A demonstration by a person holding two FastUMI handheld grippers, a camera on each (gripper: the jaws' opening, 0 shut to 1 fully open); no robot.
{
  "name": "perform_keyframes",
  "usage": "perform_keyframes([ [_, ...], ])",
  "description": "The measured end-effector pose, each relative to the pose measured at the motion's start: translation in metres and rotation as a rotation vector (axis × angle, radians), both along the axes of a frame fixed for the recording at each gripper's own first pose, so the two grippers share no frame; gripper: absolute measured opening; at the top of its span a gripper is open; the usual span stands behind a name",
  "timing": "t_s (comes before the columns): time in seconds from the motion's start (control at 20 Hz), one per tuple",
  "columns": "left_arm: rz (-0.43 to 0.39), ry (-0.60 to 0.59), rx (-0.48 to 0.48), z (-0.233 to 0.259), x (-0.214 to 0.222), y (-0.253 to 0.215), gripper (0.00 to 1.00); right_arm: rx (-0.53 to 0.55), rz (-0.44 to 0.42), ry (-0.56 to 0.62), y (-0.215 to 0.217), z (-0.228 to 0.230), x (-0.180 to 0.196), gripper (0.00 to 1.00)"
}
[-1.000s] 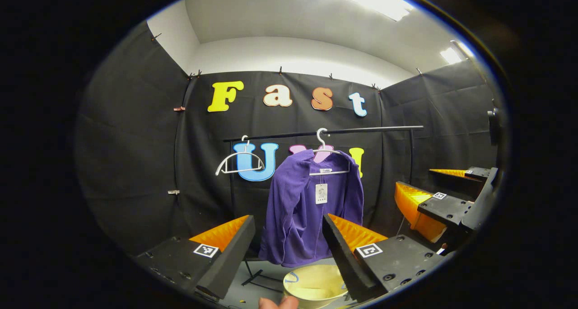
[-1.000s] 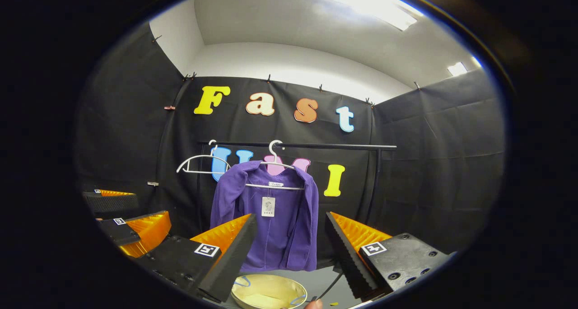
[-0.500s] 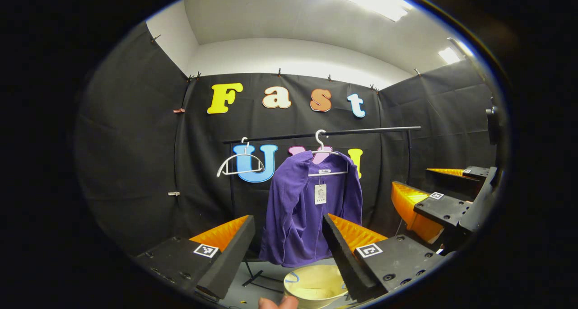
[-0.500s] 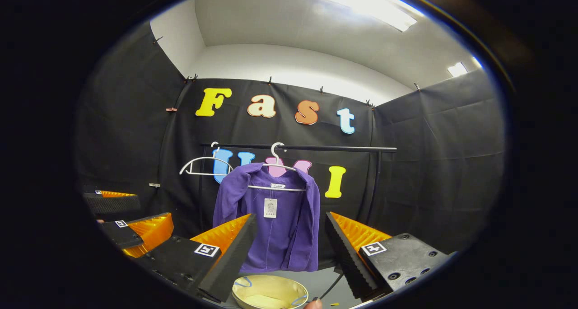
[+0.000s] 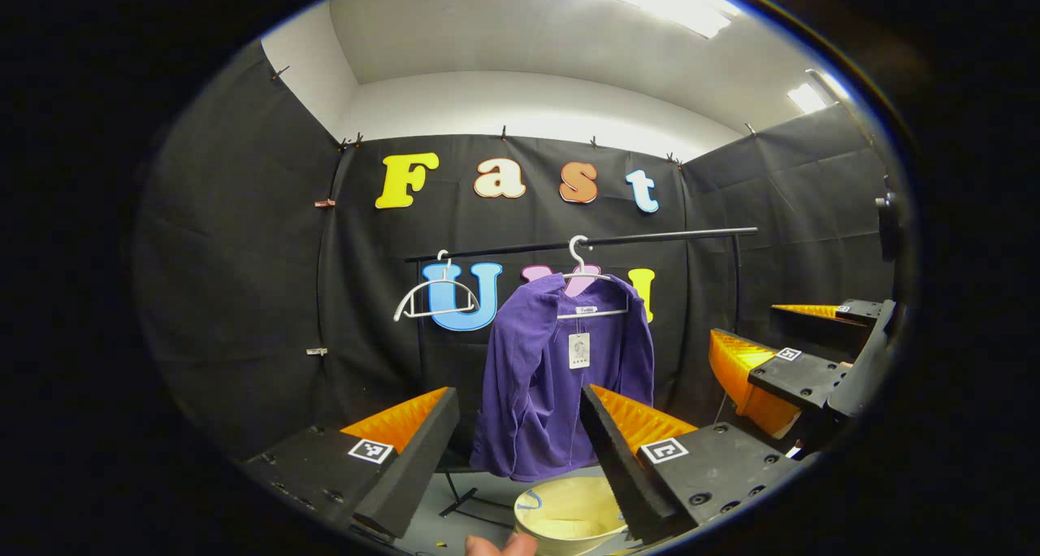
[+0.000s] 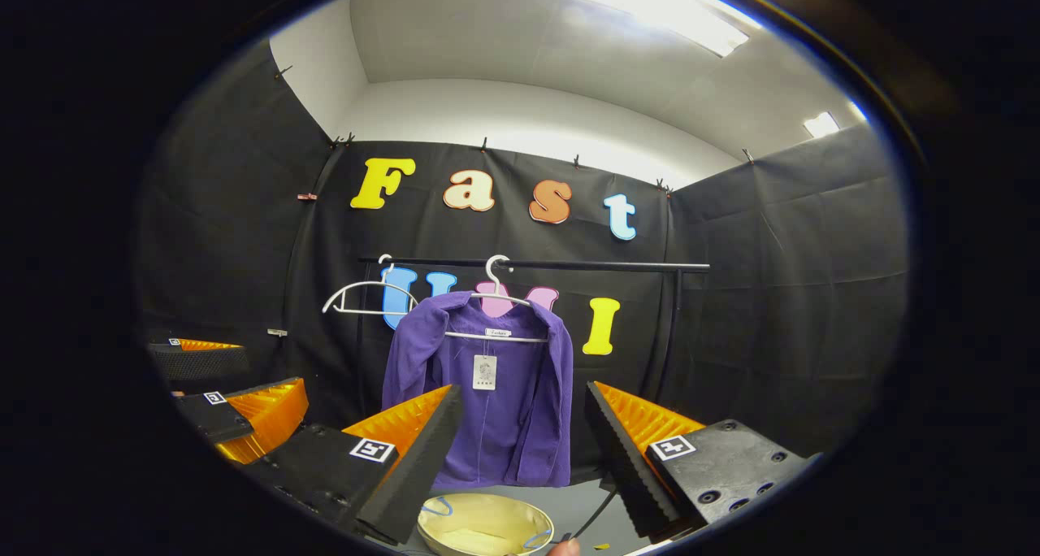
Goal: Grasp the clothes on the hanger with both hands and then place them into the laundry hamper below.
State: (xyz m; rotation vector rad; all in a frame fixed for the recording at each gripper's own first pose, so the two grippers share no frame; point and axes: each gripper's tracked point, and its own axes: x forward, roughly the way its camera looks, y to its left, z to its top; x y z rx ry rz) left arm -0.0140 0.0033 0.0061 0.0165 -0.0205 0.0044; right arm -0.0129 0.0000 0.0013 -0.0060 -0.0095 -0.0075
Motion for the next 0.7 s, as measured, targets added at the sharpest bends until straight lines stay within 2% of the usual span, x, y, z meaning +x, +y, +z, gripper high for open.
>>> perform_keyframes([
  [0.15, 0.015, -0.001, -0.004, -0.002, 0.001, 0.002, 0.94, -0.013, 0.009, 0.006, 0.005, -0.003, -0.002, 0.98],
  [0.35, -0.036, 0.012, -0.035, -0.005, 0.011, -0.013, 0.95, -0.065, 0.016, -0.005, -0.002, -0.001, 0.002, 0.97],
  [0.45, -0.043, -0.006, -0.052, 0.001, 0.027, -0.014, 0.95, -0.074, -0.001, -0.020, -0.013, 0.006, 0.017, 0.97],
  [0.7, -0.048, -0.007, -0.043, 0.005, 0.095, -0.029, 0.95, -0.010, -0.043, -0.032, -0.044, 0.005, 0.086, 0.97],
])
